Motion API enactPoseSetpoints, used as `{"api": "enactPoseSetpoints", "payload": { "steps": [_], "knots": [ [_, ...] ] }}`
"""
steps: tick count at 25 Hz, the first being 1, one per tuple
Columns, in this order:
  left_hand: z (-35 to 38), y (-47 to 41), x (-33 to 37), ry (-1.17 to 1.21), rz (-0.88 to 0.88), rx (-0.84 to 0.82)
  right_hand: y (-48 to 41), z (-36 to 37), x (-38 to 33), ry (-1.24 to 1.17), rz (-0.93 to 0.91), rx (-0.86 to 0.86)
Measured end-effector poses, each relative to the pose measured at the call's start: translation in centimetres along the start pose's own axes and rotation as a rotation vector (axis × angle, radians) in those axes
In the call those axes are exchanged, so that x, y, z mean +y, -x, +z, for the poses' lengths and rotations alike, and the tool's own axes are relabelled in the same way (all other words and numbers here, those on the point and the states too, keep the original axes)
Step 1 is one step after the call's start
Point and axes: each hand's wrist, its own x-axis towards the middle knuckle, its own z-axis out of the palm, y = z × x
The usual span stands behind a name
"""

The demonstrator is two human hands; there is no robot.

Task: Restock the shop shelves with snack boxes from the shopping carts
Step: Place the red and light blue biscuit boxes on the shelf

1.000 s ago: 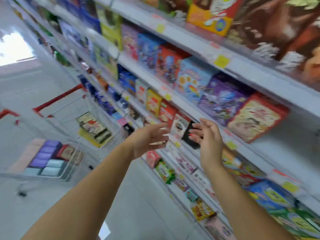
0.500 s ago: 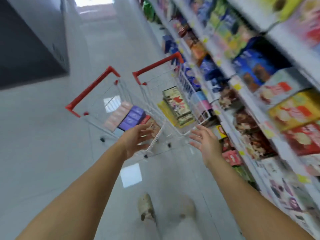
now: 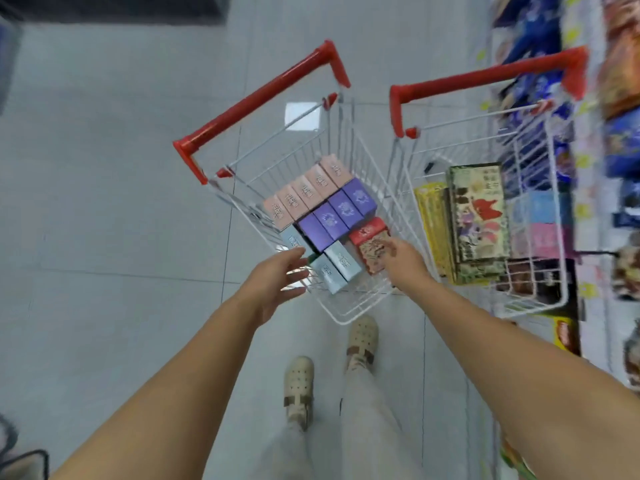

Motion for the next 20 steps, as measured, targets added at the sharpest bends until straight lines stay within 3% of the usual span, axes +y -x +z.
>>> {"api": "enactPoseSetpoints", "payload": {
  "steps": [7, 12, 15, 17, 20],
  "knots": [
    [1.5, -8.2, -0.1, 0.106, -0.039, 0.001, -12.2, 3.5, 0.5, 0.928, -0.337, -0.163],
    [1.5, -10.1, -0.9, 0.148, -0.041, -0.022, -14.1, 4.7, 1.3, 1.401, -0.378, -0.136],
    [1.2, -10.0, -0.8, 0.160, -0.013, -0.033, -12.8, 3.7, 0.0, 1.345, -0.396, -0.182],
    [1.0, -9.5, -0.3, 0.101, 0.032, -0.056, -10.7, 1.6, -2.4, 1.100, -0.410, -0.200],
    [0.7, -8.2, 0.9, -0.219, 0.126, -0.143, -6.9, -3.3, -8.1, 0.722, -0.329, -0.319]
  ]
}}
